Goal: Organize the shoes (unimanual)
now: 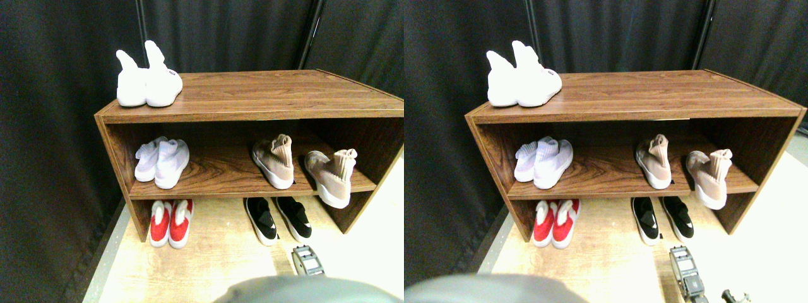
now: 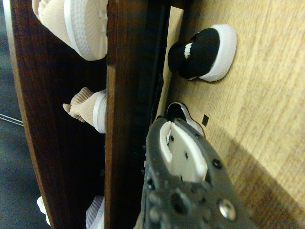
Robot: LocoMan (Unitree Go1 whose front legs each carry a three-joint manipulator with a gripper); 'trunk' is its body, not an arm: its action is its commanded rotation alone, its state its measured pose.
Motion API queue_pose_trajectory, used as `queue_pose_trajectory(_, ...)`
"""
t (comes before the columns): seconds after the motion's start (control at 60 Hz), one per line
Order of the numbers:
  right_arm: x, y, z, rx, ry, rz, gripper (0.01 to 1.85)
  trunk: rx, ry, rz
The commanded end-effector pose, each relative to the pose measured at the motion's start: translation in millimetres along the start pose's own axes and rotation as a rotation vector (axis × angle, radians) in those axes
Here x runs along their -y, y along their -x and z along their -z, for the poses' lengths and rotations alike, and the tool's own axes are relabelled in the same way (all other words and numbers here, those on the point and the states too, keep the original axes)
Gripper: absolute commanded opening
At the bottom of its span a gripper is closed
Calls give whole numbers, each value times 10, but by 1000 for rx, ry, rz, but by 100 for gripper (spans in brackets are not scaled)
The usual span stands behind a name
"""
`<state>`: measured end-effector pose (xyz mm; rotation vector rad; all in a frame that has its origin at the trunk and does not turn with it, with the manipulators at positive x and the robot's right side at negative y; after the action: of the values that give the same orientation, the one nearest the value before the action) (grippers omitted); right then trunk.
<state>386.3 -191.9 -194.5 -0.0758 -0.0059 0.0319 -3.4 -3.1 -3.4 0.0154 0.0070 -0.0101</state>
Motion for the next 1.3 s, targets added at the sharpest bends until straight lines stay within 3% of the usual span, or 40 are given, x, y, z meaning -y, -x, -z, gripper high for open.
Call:
queue_pose_trajectory(0.017, 1, -11, -77, 40, 10, 7, 36, -1, 3, -3)
queue_pose_trajectory(0.583, -24, -76, -97, 63, -15, -13, 34, 4, 9, -2)
queue_pose_trajectory(0.7, 22, -70, -146, 106, -37, -33, 32, 16, 10, 7)
queue_pose_trajectory(1.0, 102, 11, -277, 131, -115, -24, 43, 54, 12, 27)
queue_pose_trajectory(1.067, 136, 52, -325, 157, -139, -58, 48, 59, 12, 33)
queue_pose_trajectory(1.3, 230, 199, -509, 239, -296, -52, 60, 70, 9, 54)
